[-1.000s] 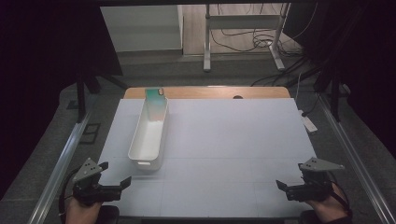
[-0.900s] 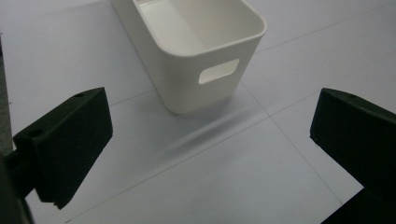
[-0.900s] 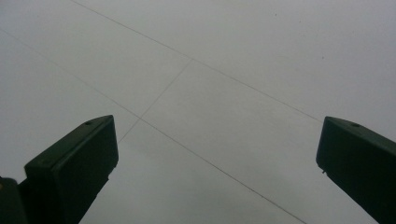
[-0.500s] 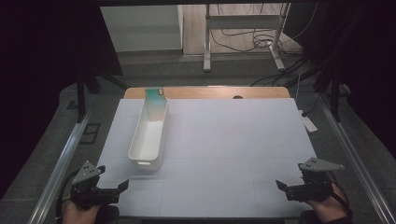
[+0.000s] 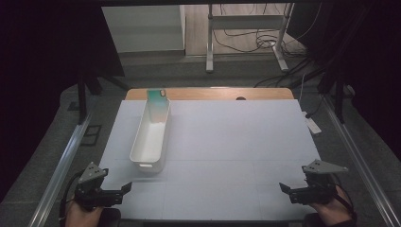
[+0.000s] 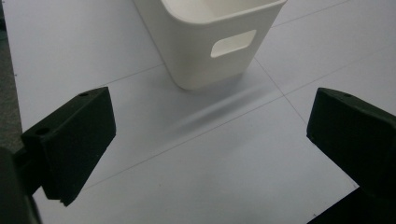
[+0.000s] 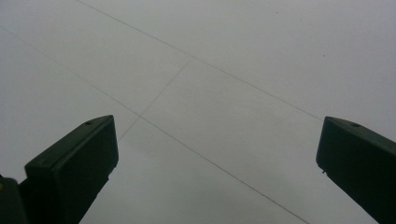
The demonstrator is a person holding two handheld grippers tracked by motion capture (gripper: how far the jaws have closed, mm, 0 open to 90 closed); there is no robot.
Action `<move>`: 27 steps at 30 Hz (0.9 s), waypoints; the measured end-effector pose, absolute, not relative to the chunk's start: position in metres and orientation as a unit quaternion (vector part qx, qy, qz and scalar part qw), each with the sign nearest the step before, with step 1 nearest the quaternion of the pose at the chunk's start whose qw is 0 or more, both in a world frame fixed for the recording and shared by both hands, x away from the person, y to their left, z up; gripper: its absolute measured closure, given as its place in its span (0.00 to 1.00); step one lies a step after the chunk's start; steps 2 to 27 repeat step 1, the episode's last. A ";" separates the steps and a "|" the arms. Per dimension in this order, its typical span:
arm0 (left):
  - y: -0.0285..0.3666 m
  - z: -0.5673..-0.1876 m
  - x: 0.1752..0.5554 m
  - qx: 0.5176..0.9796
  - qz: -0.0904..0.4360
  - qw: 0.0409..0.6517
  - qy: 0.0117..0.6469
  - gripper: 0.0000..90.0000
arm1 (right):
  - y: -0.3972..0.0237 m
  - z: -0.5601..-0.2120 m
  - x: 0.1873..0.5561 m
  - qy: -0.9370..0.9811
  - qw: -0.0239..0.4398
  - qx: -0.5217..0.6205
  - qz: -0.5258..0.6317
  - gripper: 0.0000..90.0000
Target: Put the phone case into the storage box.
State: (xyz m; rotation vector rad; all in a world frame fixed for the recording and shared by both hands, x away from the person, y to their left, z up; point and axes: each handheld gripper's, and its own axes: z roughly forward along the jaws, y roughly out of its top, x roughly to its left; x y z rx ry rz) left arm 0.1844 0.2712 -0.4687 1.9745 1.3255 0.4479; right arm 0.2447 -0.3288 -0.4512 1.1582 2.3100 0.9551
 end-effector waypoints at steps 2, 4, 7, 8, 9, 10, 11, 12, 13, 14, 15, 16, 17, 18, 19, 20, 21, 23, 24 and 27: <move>0.271 -0.469 0.185 0.764 0.172 0.352 0.512 0.02 | -0.329 -0.451 0.245 0.823 0.192 0.413 0.339 0.00; 0.271 -0.469 0.185 0.764 0.172 0.352 0.512 0.02 | -0.329 -0.451 0.245 0.823 0.192 0.413 0.339 0.00; 0.271 -0.469 0.185 0.764 0.172 0.352 0.512 0.02 | -0.329 -0.451 0.245 0.823 0.192 0.413 0.339 0.00; 0.271 -0.469 0.185 0.764 0.172 0.352 0.512 0.02 | -0.329 -0.451 0.245 0.823 0.192 0.413 0.339 0.00; 0.271 -0.469 0.185 0.764 0.172 0.352 0.512 0.02 | -0.329 -0.451 0.245 0.823 0.192 0.413 0.339 0.00; 0.271 -0.469 0.185 0.764 0.172 0.352 0.512 0.02 | -0.329 -0.451 0.245 0.823 0.192 0.413 0.339 0.00; 0.271 -0.469 0.185 0.764 0.172 0.352 0.512 0.02 | -0.329 -0.451 0.245 0.823 0.192 0.413 0.339 0.00; 0.271 -0.469 0.185 0.764 0.172 0.352 0.512 0.02 | -0.329 -0.451 0.245 0.823 0.192 0.413 0.339 0.00; 0.271 -0.469 0.185 0.764 0.172 0.352 0.512 0.02 | -0.329 -0.451 0.245 0.823 0.192 0.413 0.339 0.00; 0.271 -0.469 0.185 0.764 0.172 0.352 0.512 0.02 | -0.329 -0.451 0.245 0.823 0.192 0.413 0.339 0.00; 0.271 -0.469 0.185 0.764 0.172 0.352 0.512 0.02 | -0.329 -0.451 0.245 0.823 0.192 0.413 0.339 0.00; 0.271 -0.469 0.185 0.764 0.172 0.352 0.512 0.02 | -0.329 -0.451 0.245 0.823 0.192 0.413 0.339 0.00; 0.271 -0.469 0.185 0.764 0.172 0.352 0.512 0.02 | -0.329 -0.451 0.245 0.823 0.192 0.413 0.339 0.00; 0.271 -0.469 0.185 0.764 0.172 0.352 0.512 0.02 | -0.329 -0.451 0.245 0.823 0.192 0.413 0.339 0.00; 0.271 -0.469 0.185 0.764 0.172 0.352 0.512 0.02 | -0.329 -0.451 0.245 0.823 0.192 0.413 0.339 0.00; 0.271 -0.469 0.185 0.764 0.172 0.352 0.512 0.02 | -0.329 -0.451 0.245 0.823 0.192 0.413 0.339 0.00; 0.271 -0.469 0.185 0.764 0.172 0.352 0.512 0.02 | -0.329 -0.451 0.245 0.823 0.192 0.413 0.339 0.00; 0.271 -0.469 0.185 0.764 0.172 0.352 0.512 0.02 | -0.329 -0.451 0.245 0.823 0.192 0.413 0.339 0.00; 0.271 -0.469 0.185 0.764 0.172 0.352 0.512 0.02 | -0.329 -0.451 0.245 0.823 0.192 0.413 0.339 0.00; 0.271 -0.469 0.185 0.764 0.172 0.352 0.512 0.02 | -0.329 -0.451 0.245 0.823 0.192 0.413 0.339 0.00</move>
